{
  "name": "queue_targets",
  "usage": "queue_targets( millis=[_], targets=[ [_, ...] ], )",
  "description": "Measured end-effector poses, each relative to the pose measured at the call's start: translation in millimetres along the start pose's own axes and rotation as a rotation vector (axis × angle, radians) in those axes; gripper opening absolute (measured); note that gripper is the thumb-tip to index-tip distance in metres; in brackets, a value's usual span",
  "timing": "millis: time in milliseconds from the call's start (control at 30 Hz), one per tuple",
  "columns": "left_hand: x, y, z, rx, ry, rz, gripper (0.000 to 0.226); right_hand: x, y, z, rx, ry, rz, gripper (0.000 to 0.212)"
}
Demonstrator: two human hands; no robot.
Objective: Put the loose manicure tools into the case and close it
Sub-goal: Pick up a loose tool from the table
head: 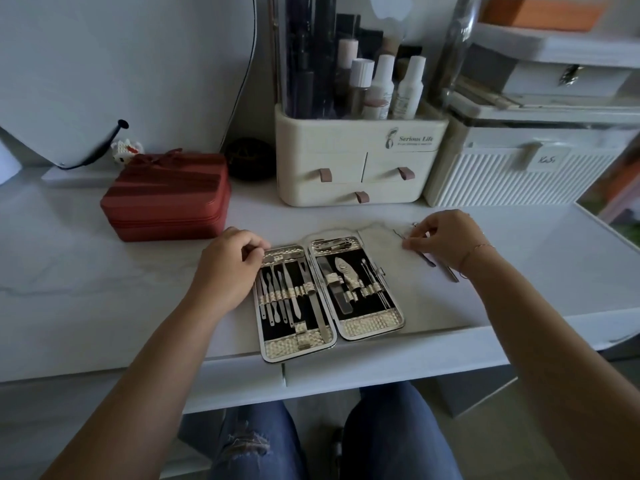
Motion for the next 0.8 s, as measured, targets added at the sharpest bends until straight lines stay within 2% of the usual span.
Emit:
queue_targets(
  millis=[133,333,433,633,800],
  targets=[
    [1,-1,0,0.0,0.003,-0.002,0.016,-3,-1,0,0.022,-0.069,0.055,0.023],
    [0,-1,1,-0.017,0.009,-0.008,0.014,-4,3,13,0.122,-0.084,0.16,0.023],
    [1,-1,0,-0.009,0.02,-0.004,0.015,-2,4,17,0.127,-0.093,0.2,0.032],
    [2,0,-2,-0.012,0.027,0.001,0.014,-3,3,21,0.177,-0.029,0.211,0.023],
    [2,0,-2,-0.007,0.031,0.003,0.014,-7,-2,22,0.195,0.048,0.253,0.043]
  ],
)
Point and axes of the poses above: each hand's wrist, its own x-axis away from the middle knuckle, its own y-axis out of the back of the hand, z = x × y, the point moved 3 cm from there along -x, towards the middle knuckle, and after that the axes turned 15 degrees about y, right-handed, at the moved point
